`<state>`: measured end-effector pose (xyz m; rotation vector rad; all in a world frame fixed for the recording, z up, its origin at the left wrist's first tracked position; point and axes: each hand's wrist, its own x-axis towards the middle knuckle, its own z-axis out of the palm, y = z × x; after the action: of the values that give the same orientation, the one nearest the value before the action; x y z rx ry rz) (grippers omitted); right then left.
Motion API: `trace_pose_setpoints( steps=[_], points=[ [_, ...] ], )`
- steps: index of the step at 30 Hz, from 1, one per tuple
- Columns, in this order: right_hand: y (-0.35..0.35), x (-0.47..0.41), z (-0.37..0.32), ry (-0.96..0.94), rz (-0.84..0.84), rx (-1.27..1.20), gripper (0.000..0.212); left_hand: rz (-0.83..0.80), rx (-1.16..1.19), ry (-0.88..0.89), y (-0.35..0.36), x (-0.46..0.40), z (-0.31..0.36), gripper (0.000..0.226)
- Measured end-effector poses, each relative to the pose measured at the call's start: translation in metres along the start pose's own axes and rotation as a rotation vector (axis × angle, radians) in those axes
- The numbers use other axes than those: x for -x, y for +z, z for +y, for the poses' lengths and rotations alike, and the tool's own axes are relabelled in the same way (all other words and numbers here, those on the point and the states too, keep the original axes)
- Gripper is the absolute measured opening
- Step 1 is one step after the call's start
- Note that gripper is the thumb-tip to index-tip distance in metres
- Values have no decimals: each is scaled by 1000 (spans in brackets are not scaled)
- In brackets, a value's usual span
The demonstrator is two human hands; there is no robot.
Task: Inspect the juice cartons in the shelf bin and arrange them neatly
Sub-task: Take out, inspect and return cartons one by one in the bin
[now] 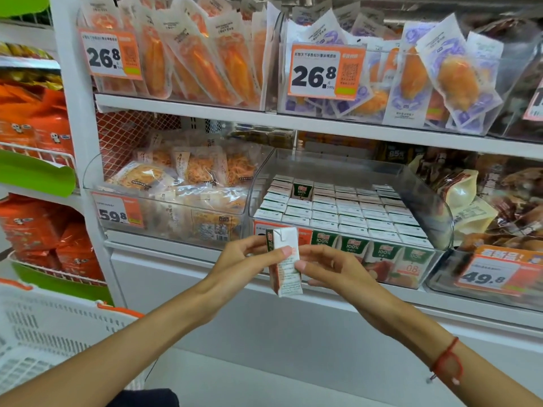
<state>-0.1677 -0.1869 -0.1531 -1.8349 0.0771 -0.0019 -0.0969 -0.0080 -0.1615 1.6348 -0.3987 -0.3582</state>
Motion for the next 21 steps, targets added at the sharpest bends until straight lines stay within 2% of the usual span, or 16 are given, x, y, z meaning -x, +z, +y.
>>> trace_pose_setpoints(
  steps=[3,6,8,10,14,21],
  points=[
    [1,2,0,39,-124,-23,42,-9,46,13,2,-1,-3,55],
    [1,2,1,61,-140,-20,40,-56,46,17,4,-1,-8,53],
    [0,1,4,72,-98,7,39,-108,41,12,5,0,-11,52],
    [1,0,6,73,-34,51,36,-114,-2,15,5,1,-13,41],
    [6,-2,11,47,159,292,49,-5,-210,46,5,1,-15,10],
    [10,-1,16,-47,243,489,60,35,-162,21,16,3,-15,11]
  ],
)
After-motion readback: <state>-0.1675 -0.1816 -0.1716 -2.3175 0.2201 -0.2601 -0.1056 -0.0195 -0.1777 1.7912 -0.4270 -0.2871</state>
